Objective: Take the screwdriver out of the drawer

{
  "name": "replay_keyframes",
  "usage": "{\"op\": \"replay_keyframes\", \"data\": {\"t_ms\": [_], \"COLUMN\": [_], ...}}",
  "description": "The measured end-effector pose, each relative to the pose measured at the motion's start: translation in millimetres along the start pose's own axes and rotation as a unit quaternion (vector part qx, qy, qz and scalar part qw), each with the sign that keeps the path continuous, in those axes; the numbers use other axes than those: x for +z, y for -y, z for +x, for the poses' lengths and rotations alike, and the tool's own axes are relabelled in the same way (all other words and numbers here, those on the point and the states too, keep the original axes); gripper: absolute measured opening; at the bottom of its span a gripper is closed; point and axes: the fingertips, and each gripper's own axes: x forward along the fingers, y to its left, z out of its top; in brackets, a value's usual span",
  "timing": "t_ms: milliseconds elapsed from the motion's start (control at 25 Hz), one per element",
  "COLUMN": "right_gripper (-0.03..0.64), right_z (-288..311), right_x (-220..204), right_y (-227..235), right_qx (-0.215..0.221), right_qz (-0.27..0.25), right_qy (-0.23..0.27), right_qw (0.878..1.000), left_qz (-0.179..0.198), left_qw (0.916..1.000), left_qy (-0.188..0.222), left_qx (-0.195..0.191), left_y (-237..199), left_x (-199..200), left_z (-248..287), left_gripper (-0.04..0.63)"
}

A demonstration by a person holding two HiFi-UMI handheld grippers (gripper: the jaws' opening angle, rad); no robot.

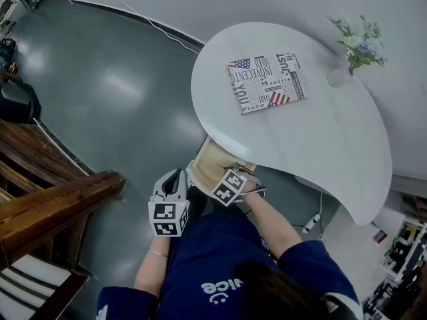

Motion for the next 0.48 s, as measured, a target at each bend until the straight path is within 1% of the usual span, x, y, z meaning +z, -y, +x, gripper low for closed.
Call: {"op": "replay_keyframes", "data": {"t_ms": [160,280,480], "right_gripper": [0.049,0.049,0.049], "right_z": [-17.5,-28.9,-52.9], "right_x": [9.9,13.2,22.3], "right_y": [-6.5,-6.1,-6.3], "right_qx": [0.006,0.003,0.021], "right_qz": [0.027,0.047,0.098], "right_qy": [0.026,0.038,0.081], "right_qw": [0.999,0.998,0.992], "left_qz": [0.011,0.028,0.043], "left_qw": [0.9997,0.9990,0.9977], "left_qy": [0.009,0.019,0.031], "left_qx": [-0.018,-0.031,-0.043], "left_y": [4.6,10.1,16.3], "left_x": [14.5,28.0,40.6], "left_z": [9.4,15.7,18.3], "left_gripper": [0.005,0.005,0.005]}}
